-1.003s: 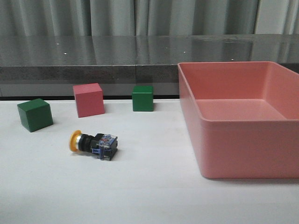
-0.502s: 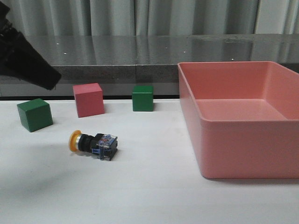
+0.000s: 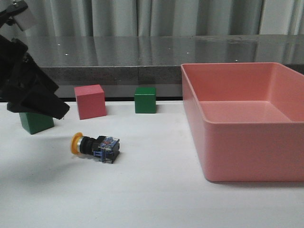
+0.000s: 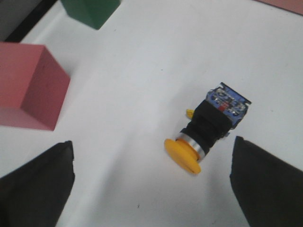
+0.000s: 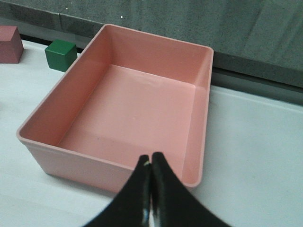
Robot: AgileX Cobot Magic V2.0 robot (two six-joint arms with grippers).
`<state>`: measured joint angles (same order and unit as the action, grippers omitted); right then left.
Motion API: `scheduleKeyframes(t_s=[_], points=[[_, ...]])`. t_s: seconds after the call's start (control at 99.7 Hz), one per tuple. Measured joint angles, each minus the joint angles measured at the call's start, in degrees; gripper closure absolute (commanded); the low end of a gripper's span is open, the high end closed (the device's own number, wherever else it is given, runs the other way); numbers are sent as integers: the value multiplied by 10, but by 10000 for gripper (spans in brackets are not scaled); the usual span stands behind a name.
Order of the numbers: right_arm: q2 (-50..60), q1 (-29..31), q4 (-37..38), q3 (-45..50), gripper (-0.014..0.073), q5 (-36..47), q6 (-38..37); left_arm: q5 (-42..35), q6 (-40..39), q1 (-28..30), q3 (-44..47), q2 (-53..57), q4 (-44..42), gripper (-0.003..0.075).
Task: Place and stand button with both arms
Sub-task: 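Lower the left gripper and grasp the button's body from above, then lift the button and rotate it so the yellow cap points up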
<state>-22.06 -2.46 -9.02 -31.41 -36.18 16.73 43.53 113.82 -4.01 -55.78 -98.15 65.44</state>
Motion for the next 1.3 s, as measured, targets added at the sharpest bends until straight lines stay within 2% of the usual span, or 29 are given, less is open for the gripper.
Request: scheduleKeyframes(t_s=[0.04, 0.05, 0.06, 0.231, 0.492, 0.702, 0.753, 0.823, 0.893, 1.013, 1.033, 1.184, 1.304], points=[[0, 0, 0, 0, 654, 0, 0, 17, 43, 0, 0, -9, 20, 81], [0, 0, 0, 0, 654, 1, 0, 41, 103, 0, 0, -30, 55, 81], [0, 0, 0, 0, 654, 1, 0, 46, 113, 0, 0, -36, 62, 81], [0, 0, 1, 0, 654, 1, 0, 90, 208, 0, -1, -82, 101, 81], [0, 0, 3, 0, 654, 1, 0, 96, 270, 0, -2, -150, 118, 81], [0, 0, 3, 0, 654, 1, 0, 97, 289, 0, -5, -194, 133, 90], [0, 0, 3, 0, 654, 1, 0, 101, 289, 0, -5, -198, 136, 125], [0, 0, 3, 0, 654, 1, 0, 107, 289, 0, -7, -204, 136, 232], [0, 0, 3, 0, 654, 1, 0, 111, 290, 0, -7, -204, 130, 393], [0, 0, 3, 0, 654, 1, -1, 117, 292, 0, -8, -204, 114, 711], [0, 0, 4, 0, 654, 1, -1, 117, 292, 0, -8, -204, 111, 743], [0, 0, 4, 0, 654, 2, -1, 126, 279, 6, -13, -204, 100, 740], [0, 0, 4, 0, 654, 3, -1, 134, 231, 21, -25, -187, 70, 740]])
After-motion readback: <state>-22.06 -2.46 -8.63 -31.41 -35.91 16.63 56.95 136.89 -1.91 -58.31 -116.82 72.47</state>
